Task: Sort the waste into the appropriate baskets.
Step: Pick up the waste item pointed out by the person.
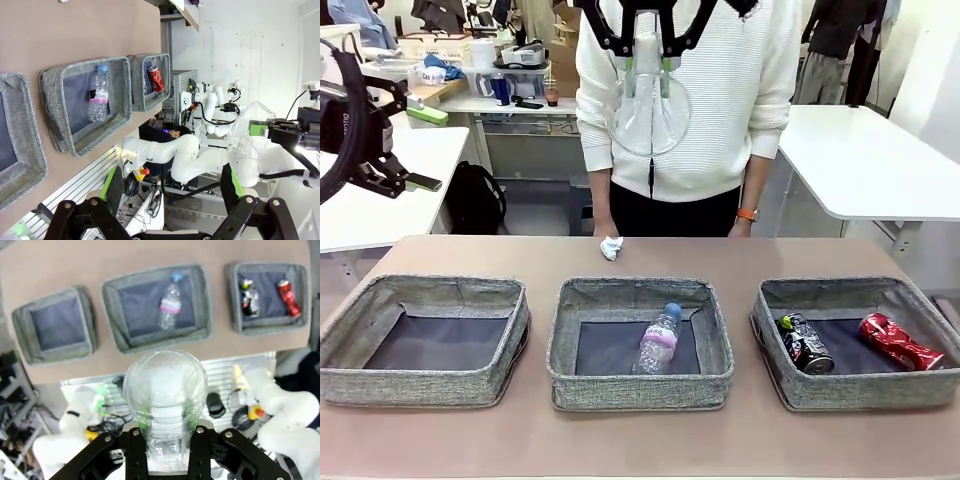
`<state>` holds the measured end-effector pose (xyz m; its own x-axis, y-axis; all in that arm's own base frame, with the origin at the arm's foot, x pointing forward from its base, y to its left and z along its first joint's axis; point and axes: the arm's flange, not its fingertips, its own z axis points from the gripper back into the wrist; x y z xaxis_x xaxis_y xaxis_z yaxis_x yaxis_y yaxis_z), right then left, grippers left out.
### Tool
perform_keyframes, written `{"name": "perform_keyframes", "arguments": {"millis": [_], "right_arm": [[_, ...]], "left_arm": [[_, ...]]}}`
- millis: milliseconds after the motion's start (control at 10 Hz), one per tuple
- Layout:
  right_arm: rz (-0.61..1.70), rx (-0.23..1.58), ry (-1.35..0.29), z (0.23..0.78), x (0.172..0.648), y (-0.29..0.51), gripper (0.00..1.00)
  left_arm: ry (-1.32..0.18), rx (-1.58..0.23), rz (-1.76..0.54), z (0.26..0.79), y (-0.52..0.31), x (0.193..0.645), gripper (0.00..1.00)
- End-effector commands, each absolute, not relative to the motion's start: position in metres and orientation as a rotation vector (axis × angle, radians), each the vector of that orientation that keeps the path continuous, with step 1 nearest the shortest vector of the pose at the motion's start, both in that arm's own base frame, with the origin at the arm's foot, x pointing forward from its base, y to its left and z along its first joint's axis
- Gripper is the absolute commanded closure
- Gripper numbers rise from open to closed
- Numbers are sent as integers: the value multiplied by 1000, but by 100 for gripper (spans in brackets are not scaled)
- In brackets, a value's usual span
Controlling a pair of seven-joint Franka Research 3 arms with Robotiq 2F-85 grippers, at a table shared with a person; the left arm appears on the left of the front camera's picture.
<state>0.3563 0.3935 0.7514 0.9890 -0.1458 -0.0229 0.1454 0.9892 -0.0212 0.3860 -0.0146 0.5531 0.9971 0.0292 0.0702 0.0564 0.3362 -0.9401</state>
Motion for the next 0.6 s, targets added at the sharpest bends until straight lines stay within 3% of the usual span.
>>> {"name": "perform_keyframes", "arguments": {"millis": [0,500], "right_arm": [[-112,-14,48,762,362,391,69],[-146,-19,24,751,356,393,69]], "left_arm": [[-79,-1231,-21,556,-14,384,0],[-79,-1231,-21,556,-14,384,0]]}}
